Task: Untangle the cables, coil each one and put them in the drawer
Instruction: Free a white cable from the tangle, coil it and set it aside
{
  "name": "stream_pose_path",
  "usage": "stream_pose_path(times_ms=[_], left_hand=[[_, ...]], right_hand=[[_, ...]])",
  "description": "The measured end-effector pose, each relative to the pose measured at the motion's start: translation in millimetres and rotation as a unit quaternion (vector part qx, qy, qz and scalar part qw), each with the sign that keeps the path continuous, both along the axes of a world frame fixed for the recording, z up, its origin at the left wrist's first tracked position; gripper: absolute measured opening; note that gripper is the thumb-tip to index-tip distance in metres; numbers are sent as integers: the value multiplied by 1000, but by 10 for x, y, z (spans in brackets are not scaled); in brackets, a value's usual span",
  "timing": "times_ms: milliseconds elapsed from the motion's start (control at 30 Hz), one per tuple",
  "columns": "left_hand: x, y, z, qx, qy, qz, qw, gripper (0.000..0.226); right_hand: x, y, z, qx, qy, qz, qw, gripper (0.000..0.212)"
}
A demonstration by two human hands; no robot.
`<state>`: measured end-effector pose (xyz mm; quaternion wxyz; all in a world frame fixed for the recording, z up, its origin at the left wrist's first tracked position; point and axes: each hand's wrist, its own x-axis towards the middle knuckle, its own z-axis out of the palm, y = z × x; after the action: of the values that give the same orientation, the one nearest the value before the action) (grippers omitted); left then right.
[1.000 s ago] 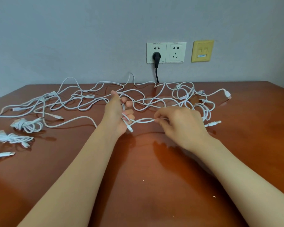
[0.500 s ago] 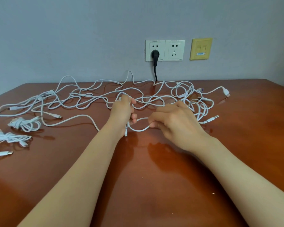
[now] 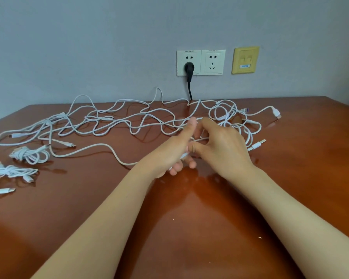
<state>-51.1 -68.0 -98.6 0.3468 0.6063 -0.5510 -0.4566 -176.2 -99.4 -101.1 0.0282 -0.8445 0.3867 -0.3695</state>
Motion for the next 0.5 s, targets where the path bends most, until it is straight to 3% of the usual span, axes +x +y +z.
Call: stream_pose_path(times_ms=[67, 233, 367, 500], left_hand=[[-11, 16, -1, 18, -26, -45, 999, 74], [58, 56, 57, 39, 64, -94, 993, 36], [76, 85, 56, 47, 16, -115, 992, 22], [79, 85, 44, 46, -31, -132, 990, 22]], right_hand=[[-6, -32, -25, 23, -1, -6, 1000, 16], [-33, -100, -19, 124, -62, 125, 982, 6], [-47, -125, -2, 184, -90, 155, 966, 24], [-54, -100, 4, 209, -91, 167, 959, 18]])
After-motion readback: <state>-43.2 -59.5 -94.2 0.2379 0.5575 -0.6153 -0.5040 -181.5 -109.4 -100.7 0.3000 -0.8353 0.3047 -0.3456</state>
